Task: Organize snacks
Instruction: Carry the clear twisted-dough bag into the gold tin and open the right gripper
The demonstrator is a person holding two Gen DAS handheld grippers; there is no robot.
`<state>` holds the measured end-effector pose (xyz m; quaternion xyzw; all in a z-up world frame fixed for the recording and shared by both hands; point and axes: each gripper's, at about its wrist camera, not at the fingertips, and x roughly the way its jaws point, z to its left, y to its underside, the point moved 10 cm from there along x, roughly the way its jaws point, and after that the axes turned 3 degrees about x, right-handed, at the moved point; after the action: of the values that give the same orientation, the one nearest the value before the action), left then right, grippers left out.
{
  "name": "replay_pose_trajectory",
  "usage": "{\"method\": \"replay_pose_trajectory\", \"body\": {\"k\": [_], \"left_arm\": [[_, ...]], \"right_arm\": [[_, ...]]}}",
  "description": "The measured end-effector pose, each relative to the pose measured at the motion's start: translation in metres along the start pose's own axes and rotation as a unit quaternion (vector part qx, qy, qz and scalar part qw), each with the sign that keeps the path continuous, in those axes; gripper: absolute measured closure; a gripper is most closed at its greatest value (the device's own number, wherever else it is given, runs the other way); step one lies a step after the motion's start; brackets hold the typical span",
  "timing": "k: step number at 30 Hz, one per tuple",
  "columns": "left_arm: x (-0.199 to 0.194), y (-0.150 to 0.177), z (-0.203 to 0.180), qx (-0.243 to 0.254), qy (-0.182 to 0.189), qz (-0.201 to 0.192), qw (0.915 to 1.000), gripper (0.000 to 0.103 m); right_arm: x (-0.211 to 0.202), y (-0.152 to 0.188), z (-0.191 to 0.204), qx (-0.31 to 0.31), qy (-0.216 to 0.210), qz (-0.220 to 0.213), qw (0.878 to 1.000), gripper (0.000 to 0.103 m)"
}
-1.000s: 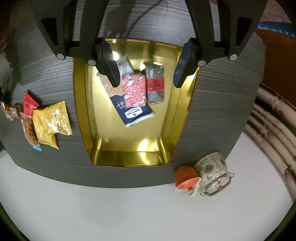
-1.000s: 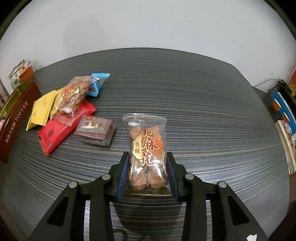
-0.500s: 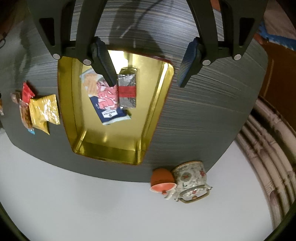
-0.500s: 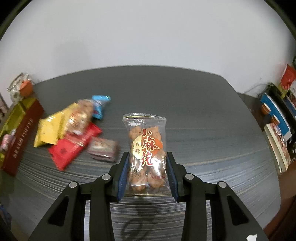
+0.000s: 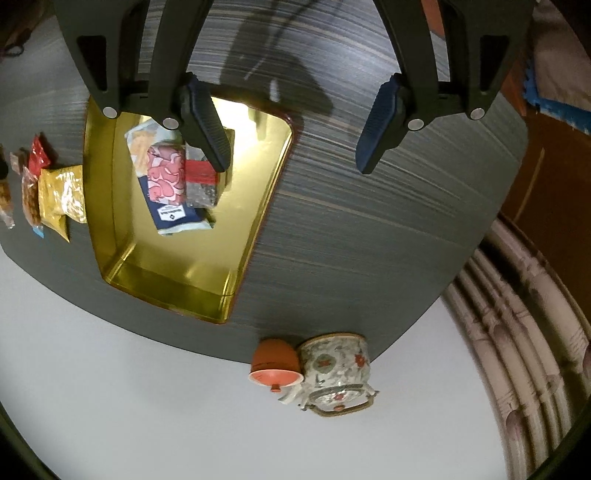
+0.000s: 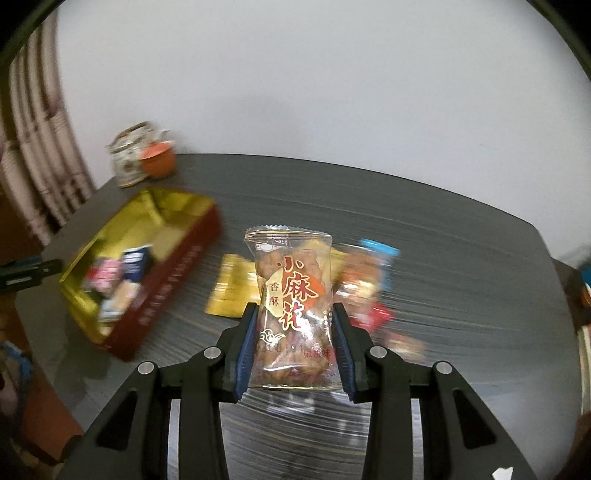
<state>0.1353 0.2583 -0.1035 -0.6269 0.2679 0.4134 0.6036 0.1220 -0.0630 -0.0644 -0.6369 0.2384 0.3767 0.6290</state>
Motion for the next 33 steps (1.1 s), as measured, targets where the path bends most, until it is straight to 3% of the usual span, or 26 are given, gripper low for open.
{"method": "replay_pose_trajectory", "body": {"k": [5,15,24,33], "left_arm": [[0.001,-0.001,0.009,-0.008,-0.019,-0.002,0.9998,0.032],[0.004,-0.002,0.021,-0.035,-0.014,0.002,0.9993,0.032],[0.009,0.0,0.04,-0.079,-0.014,0.012,0.9967,0.032],[0.009,0.002,0.042,-0.078,-0.011,0.015,0.9968,0.032]], "right_arm": [[0.011,-0.007,0.054,-0.023,-0.04,0.006,0.999,0.068],[0.035,-0.015,0.133,-0.06,-0.088,0.02,0.994,0.068],[0.059,-0.019,0.168,-0.085,-0.091,0.037,0.992,0.068],[0.087,-0.018,0.179,-0.087,-0.086,0.054,0.991,0.068]]}}
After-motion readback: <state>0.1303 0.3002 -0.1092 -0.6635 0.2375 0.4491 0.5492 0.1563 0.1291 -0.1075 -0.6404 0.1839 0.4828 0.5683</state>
